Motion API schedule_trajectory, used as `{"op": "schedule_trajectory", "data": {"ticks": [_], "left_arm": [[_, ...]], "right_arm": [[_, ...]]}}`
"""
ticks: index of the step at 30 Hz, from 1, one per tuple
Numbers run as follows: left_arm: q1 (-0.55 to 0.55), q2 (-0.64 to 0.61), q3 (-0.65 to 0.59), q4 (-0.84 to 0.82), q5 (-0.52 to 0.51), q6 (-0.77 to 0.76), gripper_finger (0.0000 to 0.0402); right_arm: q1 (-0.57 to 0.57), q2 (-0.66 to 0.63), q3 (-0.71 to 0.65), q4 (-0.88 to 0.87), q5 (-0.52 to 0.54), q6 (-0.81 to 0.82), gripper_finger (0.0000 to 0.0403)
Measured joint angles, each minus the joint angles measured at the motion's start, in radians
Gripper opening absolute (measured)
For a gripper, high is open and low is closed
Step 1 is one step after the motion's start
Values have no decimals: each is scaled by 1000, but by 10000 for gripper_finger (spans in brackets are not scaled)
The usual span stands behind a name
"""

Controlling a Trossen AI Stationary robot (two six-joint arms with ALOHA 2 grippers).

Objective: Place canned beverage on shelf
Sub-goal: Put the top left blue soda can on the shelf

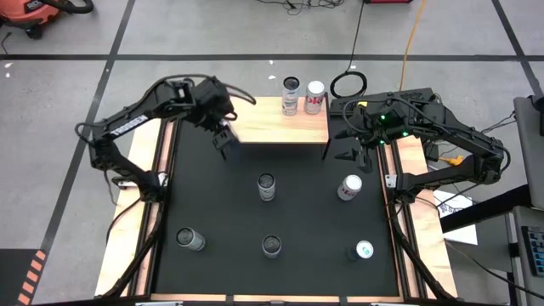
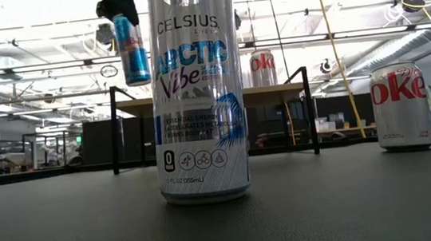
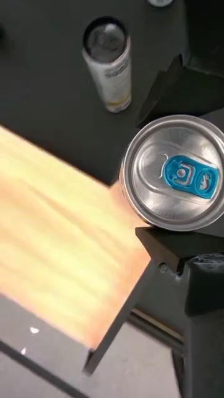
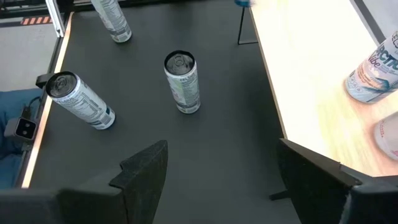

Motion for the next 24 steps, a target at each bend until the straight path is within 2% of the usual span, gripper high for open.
{"op": "schedule_trajectory", "data": {"ticks": [14, 24], "left_arm": [[145, 180, 196, -24, 11, 168, 235], [266, 199, 216, -26, 41, 209, 235]], "right_arm": [[0, 0, 0, 0, 0, 10, 281], [0, 0, 0, 1, 0, 10, 281]]}}
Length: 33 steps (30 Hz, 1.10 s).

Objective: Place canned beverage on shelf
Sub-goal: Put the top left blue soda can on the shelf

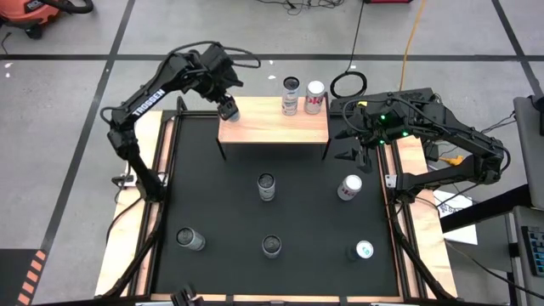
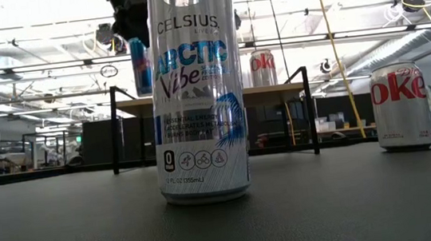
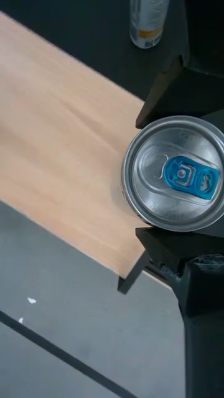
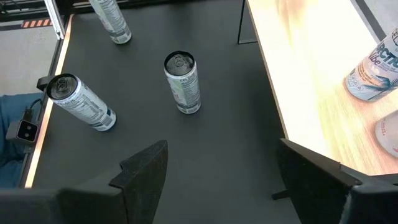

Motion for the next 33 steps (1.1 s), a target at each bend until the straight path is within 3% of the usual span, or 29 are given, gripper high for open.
{"op": "schedule_trajectory", "data": {"ticks": [12, 33], "left_arm": [[30, 12, 0, 40, 74, 14, 235], [42, 57, 0, 37, 67, 15, 235]], "right_arm": [[0, 0, 0, 24, 0, 0, 281], [0, 0, 0, 15, 0, 39, 281]]}}
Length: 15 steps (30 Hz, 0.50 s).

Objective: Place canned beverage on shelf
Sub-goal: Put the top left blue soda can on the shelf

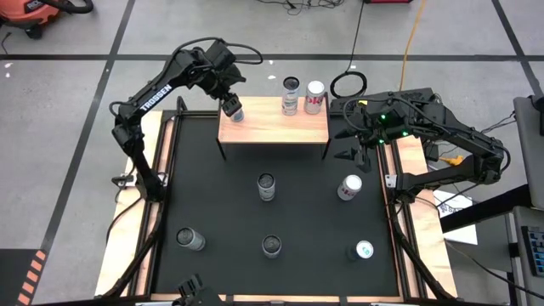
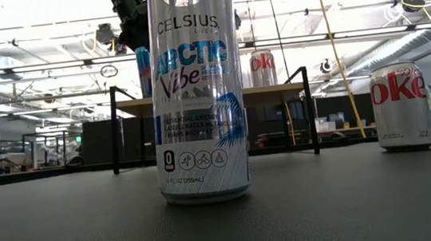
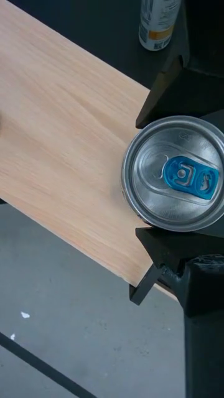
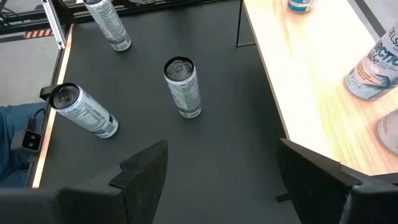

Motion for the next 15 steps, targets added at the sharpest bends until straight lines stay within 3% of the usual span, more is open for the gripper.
{"op": "schedule_trajectory", "data": {"ticks": [15], "left_arm": [[0, 0, 0, -2, -27, 27, 235]], "right_arm": [[0, 0, 0, 0, 0, 0, 281]]}}
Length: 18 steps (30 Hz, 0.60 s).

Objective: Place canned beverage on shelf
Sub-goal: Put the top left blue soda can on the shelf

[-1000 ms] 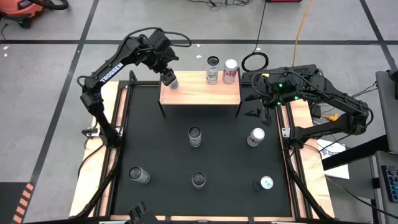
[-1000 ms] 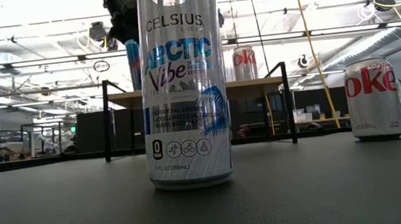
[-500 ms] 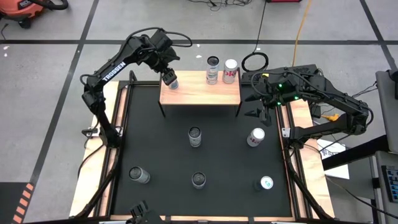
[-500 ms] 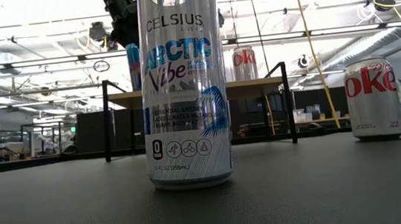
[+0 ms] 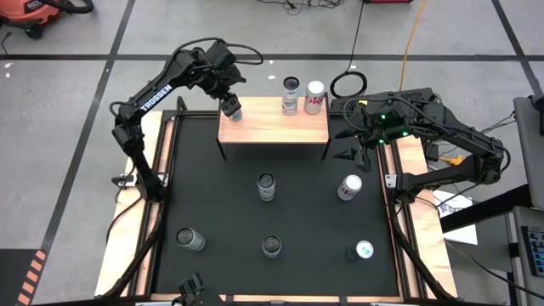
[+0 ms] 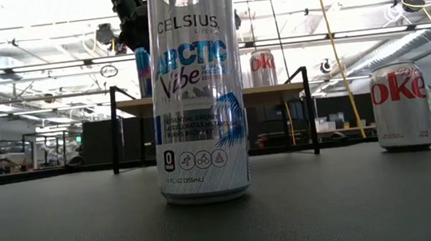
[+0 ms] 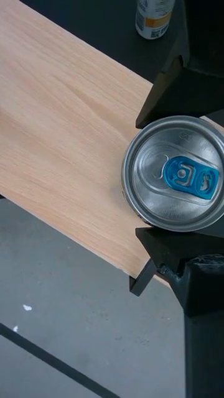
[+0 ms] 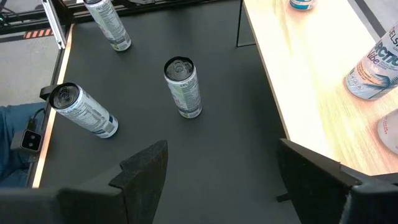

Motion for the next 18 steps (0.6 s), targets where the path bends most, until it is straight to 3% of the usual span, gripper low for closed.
{"op": "schedule_trajectory", "data": {"ticks": [18], "left_arm": [[0, 0, 0, 2, 0, -7, 236]], "right_arm": [[0, 0, 0, -1, 0, 6, 281]]}}
